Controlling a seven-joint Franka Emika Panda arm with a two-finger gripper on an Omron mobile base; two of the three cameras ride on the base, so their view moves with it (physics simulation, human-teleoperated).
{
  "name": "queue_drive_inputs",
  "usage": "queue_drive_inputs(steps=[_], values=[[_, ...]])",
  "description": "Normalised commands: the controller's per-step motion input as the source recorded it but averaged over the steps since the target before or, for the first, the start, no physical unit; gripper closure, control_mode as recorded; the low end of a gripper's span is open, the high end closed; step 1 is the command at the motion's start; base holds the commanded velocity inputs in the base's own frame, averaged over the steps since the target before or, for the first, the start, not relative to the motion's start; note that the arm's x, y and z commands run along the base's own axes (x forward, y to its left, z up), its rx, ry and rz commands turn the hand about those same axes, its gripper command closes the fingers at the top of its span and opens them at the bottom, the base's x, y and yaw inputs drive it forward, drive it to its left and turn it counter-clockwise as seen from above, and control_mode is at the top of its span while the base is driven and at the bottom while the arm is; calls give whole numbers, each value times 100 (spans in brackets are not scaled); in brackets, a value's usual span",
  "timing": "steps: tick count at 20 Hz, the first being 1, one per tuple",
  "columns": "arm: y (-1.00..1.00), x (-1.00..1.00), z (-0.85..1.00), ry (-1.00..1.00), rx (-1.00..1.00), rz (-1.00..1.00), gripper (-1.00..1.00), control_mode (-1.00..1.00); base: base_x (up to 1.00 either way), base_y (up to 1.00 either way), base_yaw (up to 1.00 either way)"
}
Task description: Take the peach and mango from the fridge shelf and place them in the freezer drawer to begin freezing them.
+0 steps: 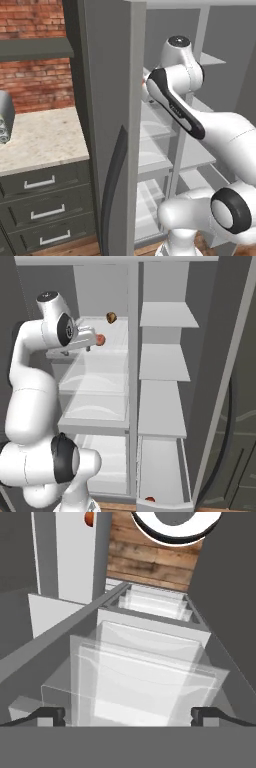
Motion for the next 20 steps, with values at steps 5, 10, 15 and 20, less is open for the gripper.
queue_drive_inputs(steps=[5, 10, 15, 20], values=[[0, 69, 0, 0, 0, -18, -100, -100, 0, 0, 0], [0, 79, -8, 1, 0, -13, -100, -100, 0, 0, 0], [0, 61, -21, 2, 0, -6, -100, -100, 0, 0, 0], [0, 50, -25, 3, 0, -4, -100, -100, 0, 0, 0]])
